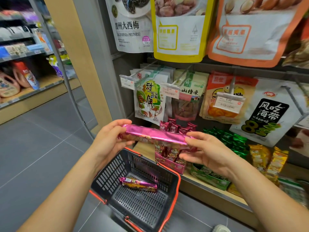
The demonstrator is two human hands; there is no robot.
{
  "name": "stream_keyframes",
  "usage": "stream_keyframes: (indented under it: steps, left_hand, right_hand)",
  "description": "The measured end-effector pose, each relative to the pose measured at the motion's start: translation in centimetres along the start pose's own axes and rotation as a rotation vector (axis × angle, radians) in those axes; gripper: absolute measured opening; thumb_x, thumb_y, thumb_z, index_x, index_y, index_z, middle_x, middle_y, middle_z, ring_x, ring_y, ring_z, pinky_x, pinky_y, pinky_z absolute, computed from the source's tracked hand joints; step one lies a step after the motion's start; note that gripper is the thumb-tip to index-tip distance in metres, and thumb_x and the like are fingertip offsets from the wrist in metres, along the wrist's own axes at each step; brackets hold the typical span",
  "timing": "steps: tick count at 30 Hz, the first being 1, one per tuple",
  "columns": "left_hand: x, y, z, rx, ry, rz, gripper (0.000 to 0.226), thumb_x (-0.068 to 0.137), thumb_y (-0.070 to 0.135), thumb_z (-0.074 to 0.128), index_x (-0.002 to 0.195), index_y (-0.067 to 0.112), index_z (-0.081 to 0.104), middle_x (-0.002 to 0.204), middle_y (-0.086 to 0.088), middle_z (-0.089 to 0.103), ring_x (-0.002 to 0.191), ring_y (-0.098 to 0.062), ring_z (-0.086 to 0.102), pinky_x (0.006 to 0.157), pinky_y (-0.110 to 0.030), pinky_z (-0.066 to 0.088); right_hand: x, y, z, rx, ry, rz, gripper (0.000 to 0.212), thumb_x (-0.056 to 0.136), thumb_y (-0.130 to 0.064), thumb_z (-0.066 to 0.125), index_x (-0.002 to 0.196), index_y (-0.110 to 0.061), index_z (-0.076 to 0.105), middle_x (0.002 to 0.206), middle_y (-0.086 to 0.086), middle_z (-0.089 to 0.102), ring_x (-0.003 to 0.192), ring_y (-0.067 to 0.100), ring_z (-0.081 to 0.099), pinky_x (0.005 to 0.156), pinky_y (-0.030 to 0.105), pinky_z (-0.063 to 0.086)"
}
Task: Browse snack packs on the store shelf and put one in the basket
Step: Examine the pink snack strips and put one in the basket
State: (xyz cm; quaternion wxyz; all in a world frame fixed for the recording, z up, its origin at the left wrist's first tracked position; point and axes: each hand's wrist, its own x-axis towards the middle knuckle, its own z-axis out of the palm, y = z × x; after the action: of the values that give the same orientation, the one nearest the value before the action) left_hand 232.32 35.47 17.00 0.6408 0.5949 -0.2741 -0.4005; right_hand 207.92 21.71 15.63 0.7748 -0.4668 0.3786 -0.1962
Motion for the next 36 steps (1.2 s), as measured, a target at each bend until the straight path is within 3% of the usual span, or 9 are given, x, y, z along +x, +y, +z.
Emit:
stream_keyframes:
  steps: [4,10,14,19,24,27,29,31,36]
  left_hand:
    - [0.5,-0.3,-0.1,-0.012,0.005,-0.063,0.025,0.098,0.010,0.045,0.111,0.011,0.067,0.098,-0.010,0.074,0.088,-0.022,0.070,0.063,-0.025,0.056]
    - [1.0,-1.4,-0.4,0.216,-0.224,-0.337,0.037,0.085,0.046,0.061,0.098,0.015,0.075,0.081,-0.014,0.072,0.051,-0.012,0.058,0.046,-0.017,0.051]
    - [1.8,-1.7,-0.4,0.116,-0.277,-0.233,0.029,0.079,0.032,0.070,0.099,0.012,0.073,0.081,-0.011,0.071,0.055,-0.012,0.062,0.049,-0.015,0.052]
    - [2.4,-1.9,0.5,0.073,-0.308,-0.047,0.032,0.074,0.012,0.072,0.105,0.019,0.071,0.106,-0.012,0.069,0.099,-0.028,0.069,0.079,-0.030,0.057]
    - [3.2,-2.2,2.3,0.059,-0.299,-0.076,0.037,0.081,0.005,0.069,0.113,0.024,0.068,0.109,-0.009,0.070,0.103,-0.026,0.069,0.084,-0.035,0.058]
    - [3.6,-2.3,3.0,0.331,-0.310,-0.168,0.023,0.090,0.035,0.062,0.109,0.025,0.070,0.097,0.001,0.073,0.088,-0.014,0.070,0.078,-0.030,0.058]
    - [3.9,-2.8,3.2,0.465,-0.354,-0.239,0.036,0.094,0.045,0.054,0.105,0.016,0.071,0.080,0.003,0.067,0.068,-0.011,0.062,0.065,-0.022,0.055]
    - [4.5,-3.3,3.3,0.448,-0.355,-0.248,0.038,0.094,0.041,0.055,0.104,0.008,0.071,0.080,-0.001,0.062,0.064,-0.010,0.056,0.062,-0.021,0.053]
    - [6.0,-3.9,4.0,0.245,-0.279,-0.169,0.018,0.091,0.024,0.062,0.102,0.019,0.076,0.095,0.000,0.073,0.081,-0.007,0.068,0.067,-0.023,0.055]
  right_hand:
    - [-0.1,0.0,-0.4,-0.113,0.018,-0.097,0.027,0.084,0.003,0.067,0.108,-0.008,0.068,0.108,0.020,0.069,0.085,0.027,0.072,0.074,0.034,0.062]
    - [-0.8,-0.4,-1.3,-0.230,0.074,-0.258,0.039,0.081,0.015,0.065,0.100,-0.018,0.074,0.107,0.014,0.070,0.097,0.028,0.068,0.084,0.039,0.059]
    - [-0.9,-0.5,-1.9,-0.109,0.050,-0.176,0.031,0.081,0.003,0.071,0.104,-0.019,0.072,0.113,0.016,0.068,0.097,0.029,0.071,0.078,0.035,0.061]
    - [-1.2,-0.8,-2.2,-0.131,0.069,0.064,0.036,0.085,-0.044,0.064,0.110,-0.018,0.066,0.092,0.011,0.076,0.084,0.033,0.074,0.062,0.031,0.062]
    - [-0.9,-0.7,-3.0,-0.197,0.209,-0.066,0.019,0.092,-0.027,0.064,0.100,-0.011,0.071,0.101,0.021,0.071,0.081,0.025,0.070,0.057,0.023,0.058]
    - [-1.0,-0.8,-3.3,-0.204,0.235,-0.140,0.013,0.090,-0.023,0.067,0.094,-0.013,0.074,0.096,0.017,0.074,0.082,0.022,0.072,0.063,0.026,0.059]
    - [-1.0,-0.8,-3.4,-0.239,0.240,-0.184,0.011,0.088,-0.024,0.069,0.087,-0.015,0.077,0.090,0.013,0.075,0.076,0.019,0.071,0.064,0.025,0.058]
    - [-0.9,-0.8,-3.4,-0.249,0.260,-0.205,0.013,0.088,-0.028,0.069,0.088,-0.017,0.077,0.088,0.010,0.076,0.078,0.018,0.072,0.065,0.024,0.057]
    - [-0.7,-1.2,-3.5,-0.054,0.300,-0.192,0.014,0.091,-0.029,0.065,0.100,-0.021,0.072,0.091,0.010,0.073,0.077,0.017,0.073,0.062,0.023,0.057]
